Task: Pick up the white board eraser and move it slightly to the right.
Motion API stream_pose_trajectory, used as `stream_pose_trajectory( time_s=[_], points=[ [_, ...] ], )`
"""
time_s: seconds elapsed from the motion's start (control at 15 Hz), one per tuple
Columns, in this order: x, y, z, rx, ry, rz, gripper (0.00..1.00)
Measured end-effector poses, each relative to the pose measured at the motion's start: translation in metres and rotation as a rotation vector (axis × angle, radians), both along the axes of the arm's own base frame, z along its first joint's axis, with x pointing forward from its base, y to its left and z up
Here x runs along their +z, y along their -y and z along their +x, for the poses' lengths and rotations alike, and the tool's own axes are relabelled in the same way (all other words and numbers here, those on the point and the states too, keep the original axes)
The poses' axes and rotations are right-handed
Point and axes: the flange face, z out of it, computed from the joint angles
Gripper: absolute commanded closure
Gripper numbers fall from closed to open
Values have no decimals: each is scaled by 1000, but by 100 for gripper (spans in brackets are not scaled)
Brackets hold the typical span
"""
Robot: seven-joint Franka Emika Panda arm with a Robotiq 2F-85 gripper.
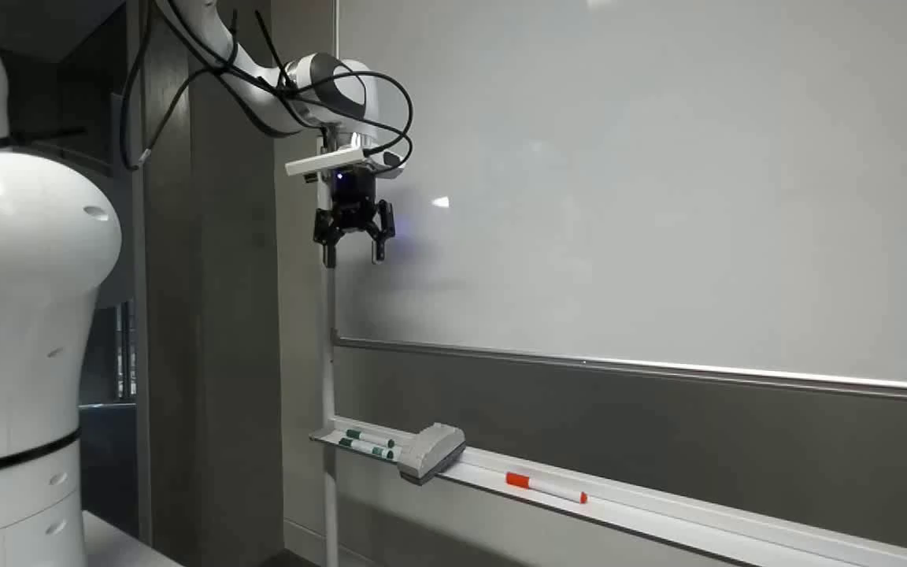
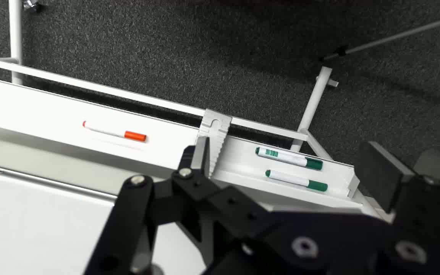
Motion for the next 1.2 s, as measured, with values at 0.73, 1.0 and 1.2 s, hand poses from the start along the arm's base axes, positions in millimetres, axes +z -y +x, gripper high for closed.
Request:
stream_pose_trajectory(
  time_s=[0.73,1.0,1.2],
  points=[
    [-7,0,7,-18,83,7,0],
    [-47,3,10,-92,150,10,0],
    [-80,11,12,-158,160,-16,0]
  ],
)
